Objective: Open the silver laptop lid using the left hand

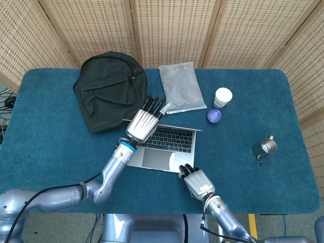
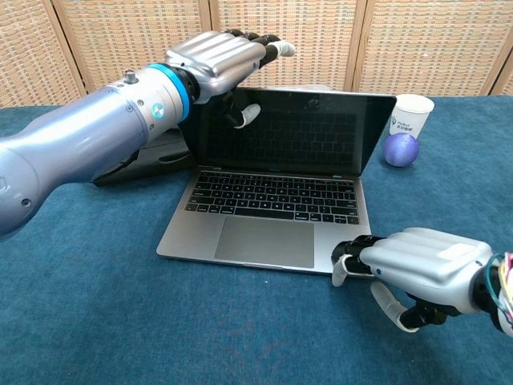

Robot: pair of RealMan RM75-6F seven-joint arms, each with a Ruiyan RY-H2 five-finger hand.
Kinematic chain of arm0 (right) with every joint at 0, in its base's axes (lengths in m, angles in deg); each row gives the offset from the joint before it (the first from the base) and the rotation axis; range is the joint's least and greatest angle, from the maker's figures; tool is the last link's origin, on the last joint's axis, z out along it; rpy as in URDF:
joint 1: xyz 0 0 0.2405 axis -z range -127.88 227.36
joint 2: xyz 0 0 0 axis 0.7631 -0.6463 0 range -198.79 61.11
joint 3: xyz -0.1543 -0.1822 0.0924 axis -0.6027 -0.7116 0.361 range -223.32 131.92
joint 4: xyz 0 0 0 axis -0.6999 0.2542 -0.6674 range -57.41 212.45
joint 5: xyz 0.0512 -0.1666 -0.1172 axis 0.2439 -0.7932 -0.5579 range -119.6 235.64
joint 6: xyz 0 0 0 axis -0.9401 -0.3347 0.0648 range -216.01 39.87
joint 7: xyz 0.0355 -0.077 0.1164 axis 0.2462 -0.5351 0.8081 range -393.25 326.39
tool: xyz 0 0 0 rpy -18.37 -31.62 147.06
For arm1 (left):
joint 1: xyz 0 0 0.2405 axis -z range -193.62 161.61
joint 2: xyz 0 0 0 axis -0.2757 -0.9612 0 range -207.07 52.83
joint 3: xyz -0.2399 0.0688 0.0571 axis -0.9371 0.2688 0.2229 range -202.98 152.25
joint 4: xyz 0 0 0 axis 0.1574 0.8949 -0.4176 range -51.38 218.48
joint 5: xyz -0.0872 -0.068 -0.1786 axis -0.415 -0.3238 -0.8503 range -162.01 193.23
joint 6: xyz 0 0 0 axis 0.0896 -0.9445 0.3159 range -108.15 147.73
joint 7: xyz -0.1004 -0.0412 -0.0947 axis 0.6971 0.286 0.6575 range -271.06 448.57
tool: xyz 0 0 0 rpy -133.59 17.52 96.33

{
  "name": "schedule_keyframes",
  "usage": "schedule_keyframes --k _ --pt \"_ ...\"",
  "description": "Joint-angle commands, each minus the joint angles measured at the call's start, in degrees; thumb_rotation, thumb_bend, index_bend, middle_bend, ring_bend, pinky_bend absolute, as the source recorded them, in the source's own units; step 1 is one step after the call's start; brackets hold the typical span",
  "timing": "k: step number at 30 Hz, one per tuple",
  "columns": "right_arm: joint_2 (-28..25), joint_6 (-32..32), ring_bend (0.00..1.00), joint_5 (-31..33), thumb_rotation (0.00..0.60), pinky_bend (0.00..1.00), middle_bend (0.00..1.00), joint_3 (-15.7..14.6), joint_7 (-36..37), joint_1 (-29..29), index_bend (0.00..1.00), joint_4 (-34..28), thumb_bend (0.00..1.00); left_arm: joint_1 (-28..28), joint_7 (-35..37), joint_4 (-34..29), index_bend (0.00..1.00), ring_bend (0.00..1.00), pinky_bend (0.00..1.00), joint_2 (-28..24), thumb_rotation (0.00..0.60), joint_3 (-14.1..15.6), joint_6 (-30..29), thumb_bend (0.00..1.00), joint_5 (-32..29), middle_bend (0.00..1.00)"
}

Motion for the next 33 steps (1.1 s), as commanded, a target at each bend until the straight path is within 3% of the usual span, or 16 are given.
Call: schedule_keyframes --k 1,12,28,33 --pt "-0.35 -0.18 0.05 0.19 0.6 0.23 0.07 -0.59 0.33 -0.73 0.21 -0.06 0.88 1.43 0.51 1.85 0.0 0.0 0.0 -0.28 0.6 -0.99 0.3 0.49 -0.35 0.0" --pt "-0.94 0.8 0.05 0.37 0.6 0.23 0.07 -2.14 2.11 -2.29 0.2 -0.42 0.88 5.01 1.14 6.27 0.0 0.0 0.0 0.05 0.6 -4.59 -0.76 0.48 -5.75 0.0" --pt "-2.14 1.55 0.05 1.3 0.6 0.23 0.08 -3.45 3.71 -3.73 0.2 -0.7 0.88 7.14 0.16 12.52 0.0 0.0 0.0 0.3 0.6 -4.68 -2.81 0.47 -9.67 0.0" --pt "-2.48 2.05 0.05 1.42 0.6 0.23 0.07 -3.82 3.94 -4.07 0.21 -1.01 0.88 6.7 0.51 11.97 0.0 0.0 0.0 -0.46 0.6 -4.63 -3.15 0.46 -11.31 0.0"
